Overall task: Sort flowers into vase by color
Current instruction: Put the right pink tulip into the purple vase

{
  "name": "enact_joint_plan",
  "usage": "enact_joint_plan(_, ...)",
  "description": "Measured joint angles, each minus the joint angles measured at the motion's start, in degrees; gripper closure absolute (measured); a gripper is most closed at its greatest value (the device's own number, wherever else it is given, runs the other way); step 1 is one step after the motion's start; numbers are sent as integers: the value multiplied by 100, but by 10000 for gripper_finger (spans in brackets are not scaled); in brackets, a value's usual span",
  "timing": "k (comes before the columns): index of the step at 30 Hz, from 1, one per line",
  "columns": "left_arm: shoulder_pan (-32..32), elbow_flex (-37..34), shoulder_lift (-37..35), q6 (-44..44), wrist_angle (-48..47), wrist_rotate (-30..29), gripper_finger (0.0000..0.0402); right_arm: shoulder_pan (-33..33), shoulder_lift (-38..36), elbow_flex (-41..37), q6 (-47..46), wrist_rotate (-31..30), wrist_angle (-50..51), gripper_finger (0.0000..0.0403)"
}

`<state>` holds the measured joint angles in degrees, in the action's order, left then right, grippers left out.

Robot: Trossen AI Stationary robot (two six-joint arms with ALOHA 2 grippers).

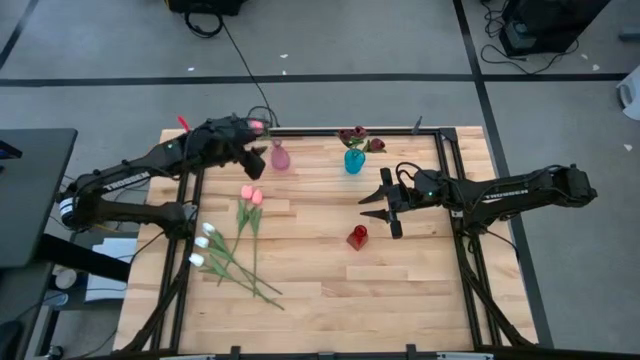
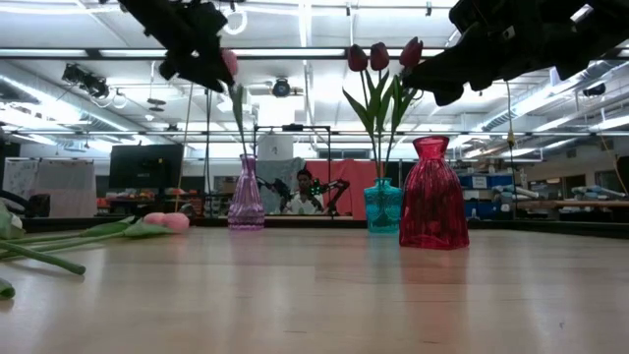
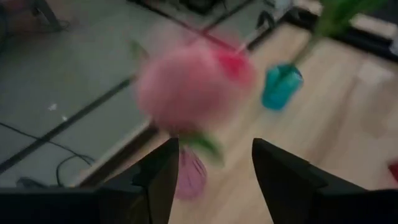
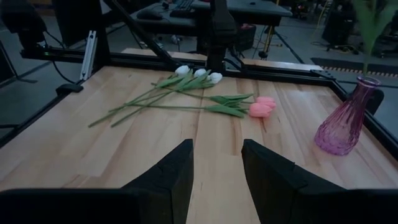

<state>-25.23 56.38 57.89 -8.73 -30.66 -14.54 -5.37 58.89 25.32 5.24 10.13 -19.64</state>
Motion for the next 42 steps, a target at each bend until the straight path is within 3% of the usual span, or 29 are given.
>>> enact_joint_plan(4,569,0,25,-1159,-1021,139,196,0,0,0,-35,0,27,253)
enact_joint_plan(9,1528,-255,509,-3415,-2177,432,204,2,0,0,-35,-8,37,253)
enact_joint_plan(17,2497,-645,1748,-5573,-1962,907,215,1,0,0,-26,-18,41,253)
enact_joint_plan(23,2502,-651,2555,-5709,-1955,414,216,1,0,2,-20,-18,37,253)
enact_joint_plan(29,2302,-682,2970,-5295,-1833,-95,229,1,0,2,-14,-20,-17,253)
enact_joint_plan(34,1883,-1098,2972,-4980,-935,-38,255,1,0,2,-14,-17,-44,253)
enact_joint_plan(42,1635,-1424,2904,-4768,-644,44,303,2,0,2,-14,-13,-32,253)
